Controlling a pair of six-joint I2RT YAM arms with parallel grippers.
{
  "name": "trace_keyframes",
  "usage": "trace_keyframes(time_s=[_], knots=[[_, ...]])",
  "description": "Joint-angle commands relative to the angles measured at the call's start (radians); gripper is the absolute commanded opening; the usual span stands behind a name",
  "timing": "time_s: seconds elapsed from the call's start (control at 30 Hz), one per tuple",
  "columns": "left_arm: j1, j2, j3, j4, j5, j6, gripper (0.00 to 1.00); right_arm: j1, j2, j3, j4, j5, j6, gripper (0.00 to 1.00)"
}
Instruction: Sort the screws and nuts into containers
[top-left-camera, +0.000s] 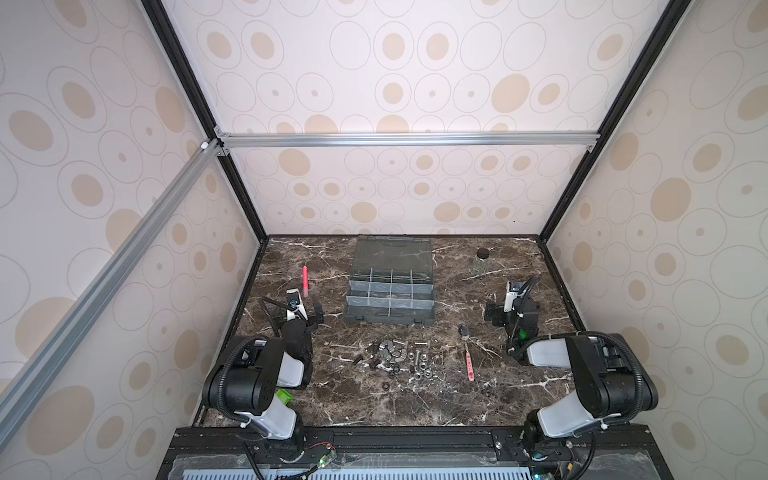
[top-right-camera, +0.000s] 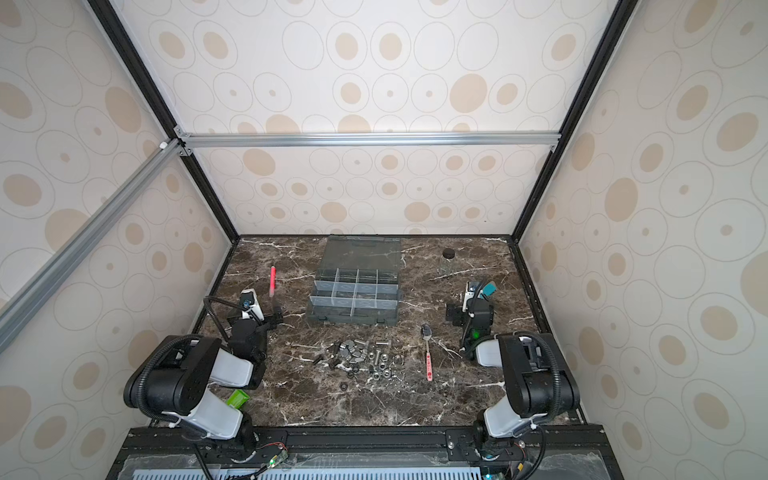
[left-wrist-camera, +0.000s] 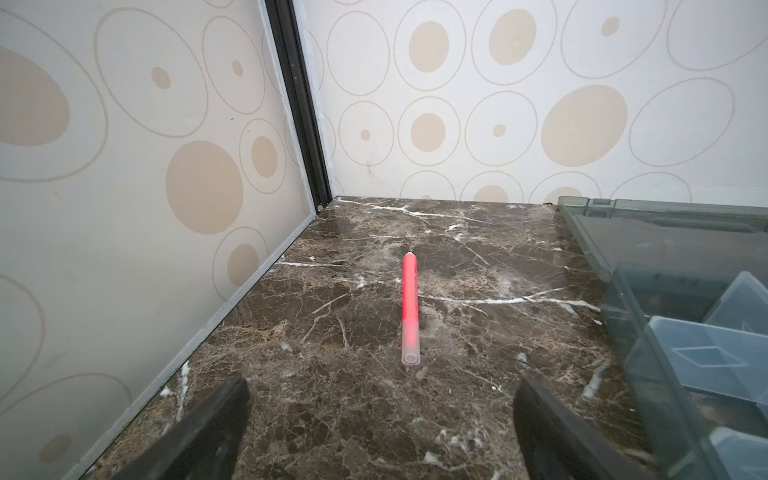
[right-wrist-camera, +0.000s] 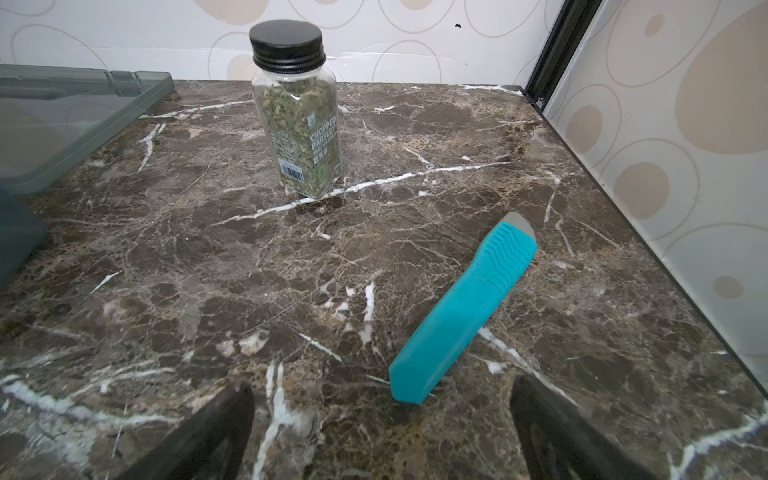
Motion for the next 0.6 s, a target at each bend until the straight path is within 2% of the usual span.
trace_keyframes(time_s=[0.0,0.57], knots=[[0.004,-0.003,0.014,0.022,0.005,-0.002,0.99,-0.005,-0.014,0.005,0.014,-0.017,-0.016,1.00],[0.004,-0.002,0.018,0.013,0.006,-0.006,0.99,-0.005,-0.008,0.012,0.010,-0.013,-0.012,1.00]])
